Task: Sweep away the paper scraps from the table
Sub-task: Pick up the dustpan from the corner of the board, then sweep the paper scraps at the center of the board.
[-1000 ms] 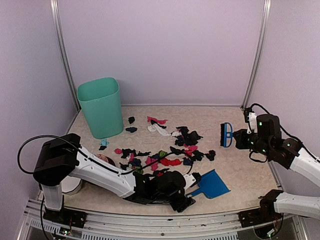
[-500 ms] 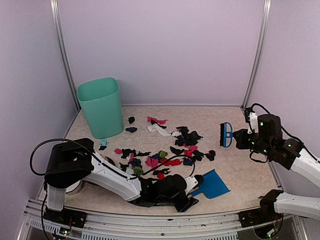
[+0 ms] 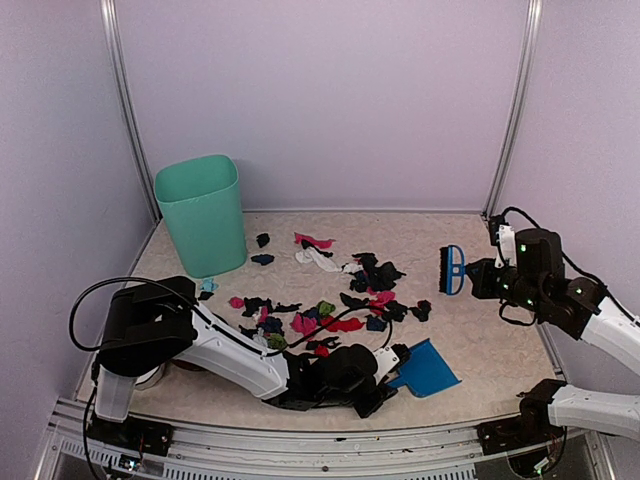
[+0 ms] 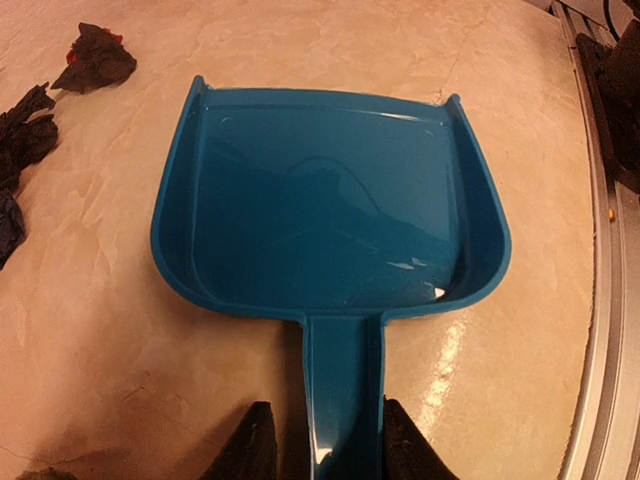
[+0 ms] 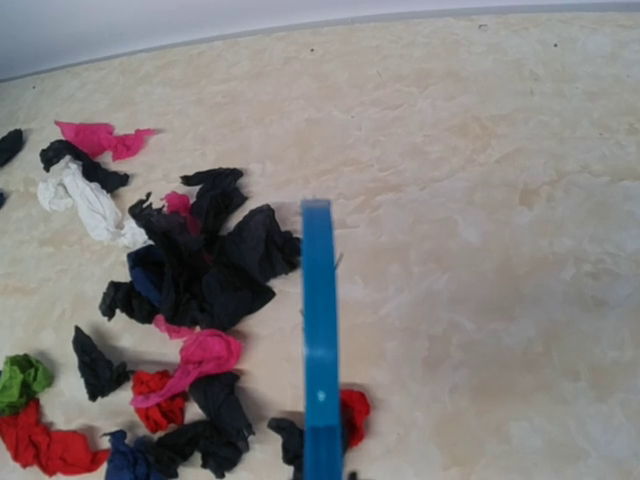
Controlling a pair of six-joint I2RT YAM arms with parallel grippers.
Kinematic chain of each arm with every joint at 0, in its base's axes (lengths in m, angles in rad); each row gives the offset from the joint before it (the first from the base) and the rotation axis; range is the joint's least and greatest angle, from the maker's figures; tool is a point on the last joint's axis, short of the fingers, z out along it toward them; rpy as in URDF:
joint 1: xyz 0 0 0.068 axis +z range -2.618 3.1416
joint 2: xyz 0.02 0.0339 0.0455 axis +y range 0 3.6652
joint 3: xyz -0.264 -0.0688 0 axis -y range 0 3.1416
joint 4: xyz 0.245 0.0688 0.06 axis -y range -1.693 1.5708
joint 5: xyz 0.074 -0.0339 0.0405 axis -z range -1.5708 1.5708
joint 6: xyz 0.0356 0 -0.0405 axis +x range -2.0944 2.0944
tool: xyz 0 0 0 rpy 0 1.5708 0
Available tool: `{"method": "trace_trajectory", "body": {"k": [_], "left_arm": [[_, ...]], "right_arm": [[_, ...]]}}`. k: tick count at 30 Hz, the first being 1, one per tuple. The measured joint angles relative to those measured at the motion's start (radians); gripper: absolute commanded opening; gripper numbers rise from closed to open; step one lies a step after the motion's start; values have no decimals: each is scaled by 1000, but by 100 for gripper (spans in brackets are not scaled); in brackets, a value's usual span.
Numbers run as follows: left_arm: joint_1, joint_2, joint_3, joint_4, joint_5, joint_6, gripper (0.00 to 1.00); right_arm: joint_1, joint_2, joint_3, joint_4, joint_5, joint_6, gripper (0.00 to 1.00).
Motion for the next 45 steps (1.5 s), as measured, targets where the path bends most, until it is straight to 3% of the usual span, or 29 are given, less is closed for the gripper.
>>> {"method": "trace_trajectory", "body": {"k": [6,22,35,45], "left_arm": [[0,0,0,-1,-7,0,0],[-16,-39,-8,-62,-75,2,0],[-20,-335,-56,-277,-261,-50,0],[-6,-575,-62,-576,-426,-137,0]], "right_arm": [[0,0,-11,2,-1,0,0],[0,-15,1,-6,-4,-8,0],[0,27,128,40,-56,-53,0],[0,165,140,137,-177,-49,0]]}}
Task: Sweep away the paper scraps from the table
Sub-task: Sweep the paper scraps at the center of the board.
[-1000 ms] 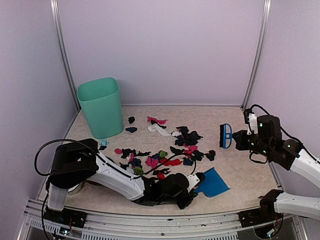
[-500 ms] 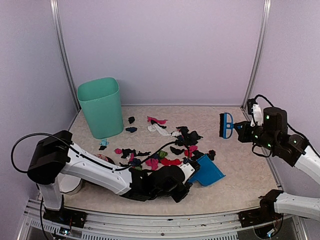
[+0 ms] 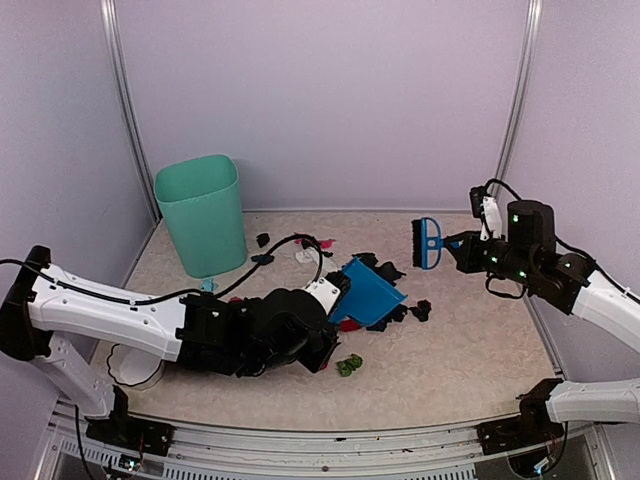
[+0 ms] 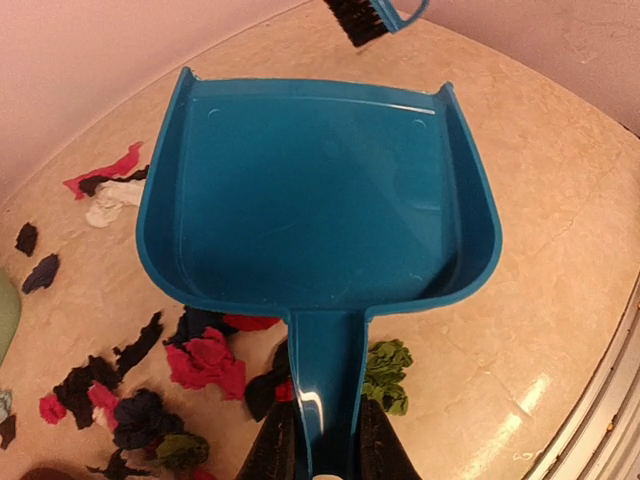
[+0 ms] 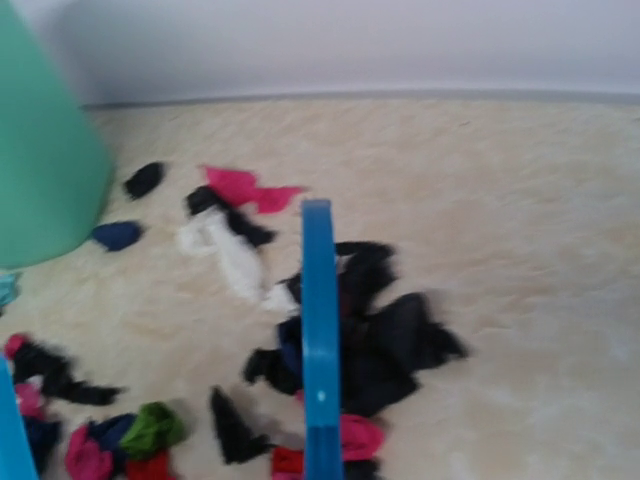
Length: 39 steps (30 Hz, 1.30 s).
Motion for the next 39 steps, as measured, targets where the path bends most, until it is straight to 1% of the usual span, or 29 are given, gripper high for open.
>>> {"method": "trace_trajectory", "body": {"k": [3,9,14,17,24,30,34,39], "left_arm": [[30,-68,13,-116,-34,-39,0],[133,-200,77,-335,-89,-108,0],[235,-309,106,-451,-95,-129,0],[310,-372,112,-487,-84,-126,0],[471,-479,108,-510,-54,-77,0],[601,-558,32,-444,3,-22,0],[657,-579,-17,-400,55,-1,0],[691,-589,-62,-358,105,12,0]], "right_arm": [[0,43,0,35,-61,10,0],[26,140,0,117,-193,74,0],[113,232,10,191,-273,148,0],[186,288,31,225,-304,180,0],[324,495,156,317,-377,253,0],[407,694,286,372,-427,304,0],[454,825,373,381,-455,343,0],[486,941,454,385,-481,397,0]]}}
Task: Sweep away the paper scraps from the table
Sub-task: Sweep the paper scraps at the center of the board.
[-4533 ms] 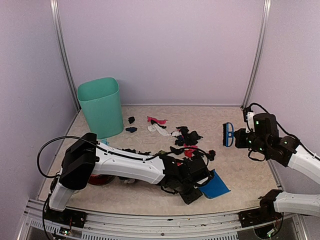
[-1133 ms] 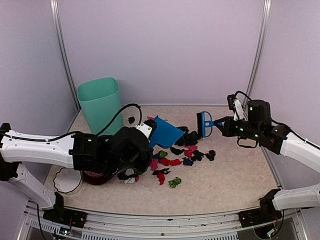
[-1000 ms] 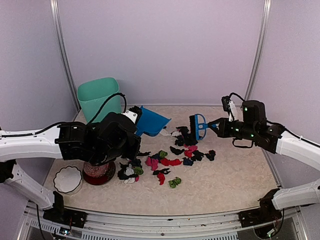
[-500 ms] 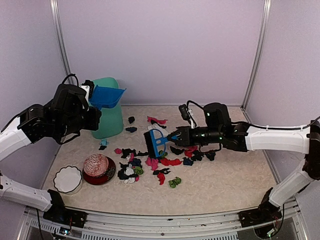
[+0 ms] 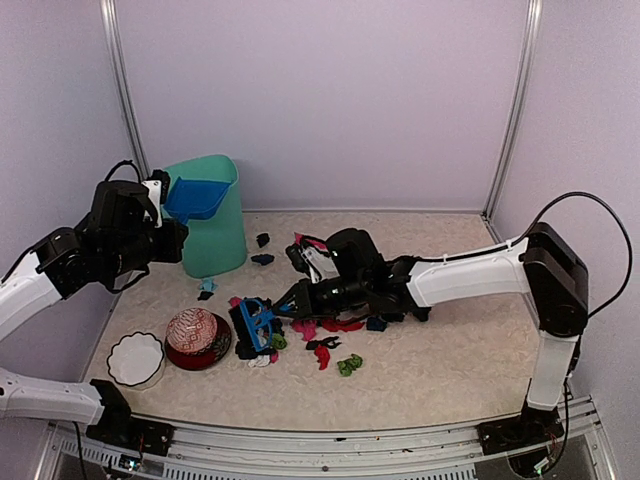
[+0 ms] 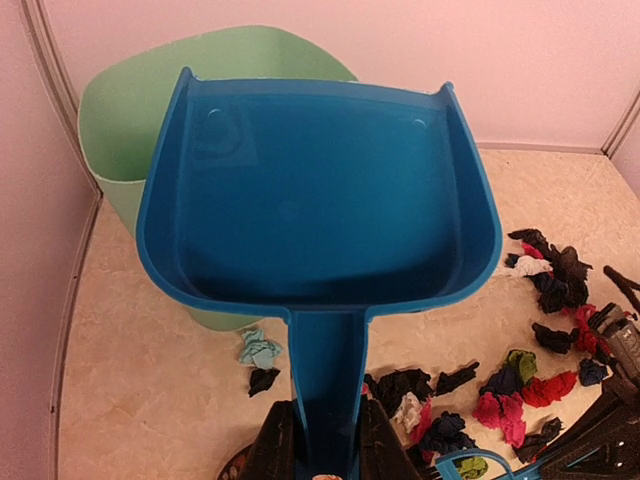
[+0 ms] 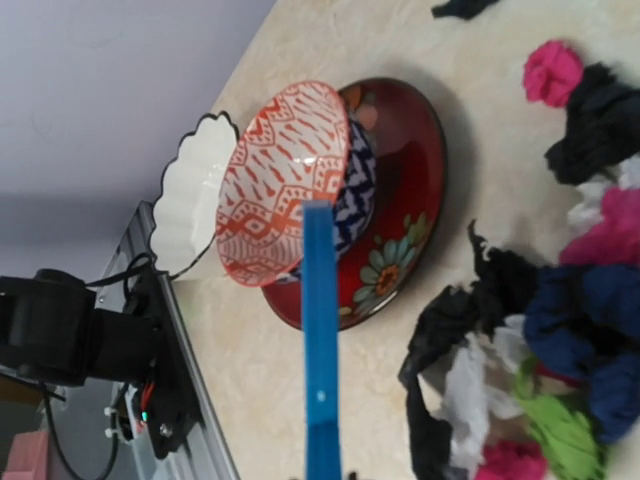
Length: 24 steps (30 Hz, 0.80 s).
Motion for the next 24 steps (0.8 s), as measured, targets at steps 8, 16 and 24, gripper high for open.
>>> {"method": "trace_trajectory", "body": {"k": [8,16,24], "left_arm": [[34,-25,-49,34,64,6,0],[37,-51,-58,49,83,13,0],[37,-51,-63,49,88,15,0]], "right_arm": [[11,136,84,4,-11,69,0],[4,190,93,-26,40,82,0],[-40,89,-60,-26,129,78,0]]}}
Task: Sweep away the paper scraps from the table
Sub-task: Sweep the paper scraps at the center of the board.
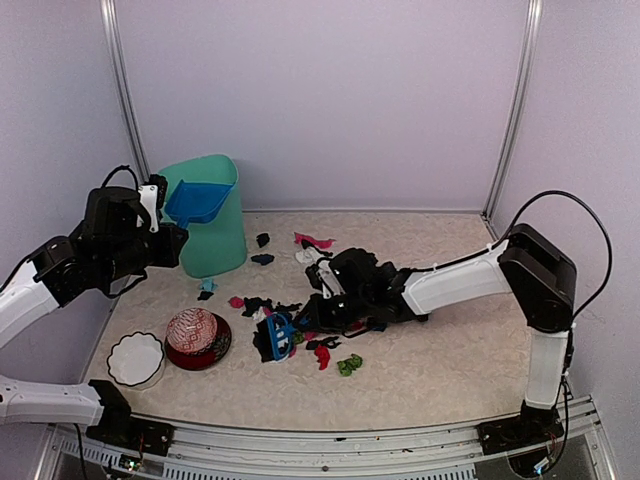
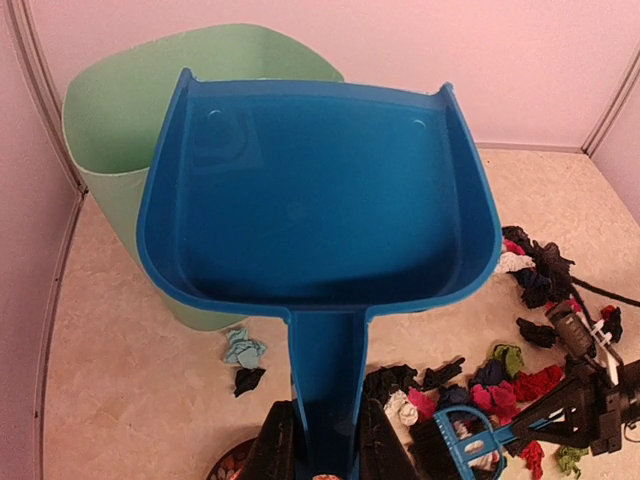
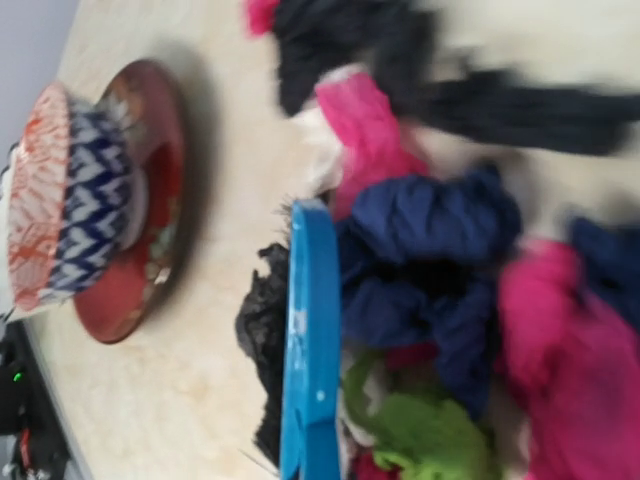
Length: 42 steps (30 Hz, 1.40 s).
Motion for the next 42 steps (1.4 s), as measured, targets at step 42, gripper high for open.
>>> {"method": "trace_trajectory", "body": {"k": [42], "left_arm": [[97,-44,-25,26,43,-20,0]], "right_arm": [[2,233,469,91,64,-60,0]]}}
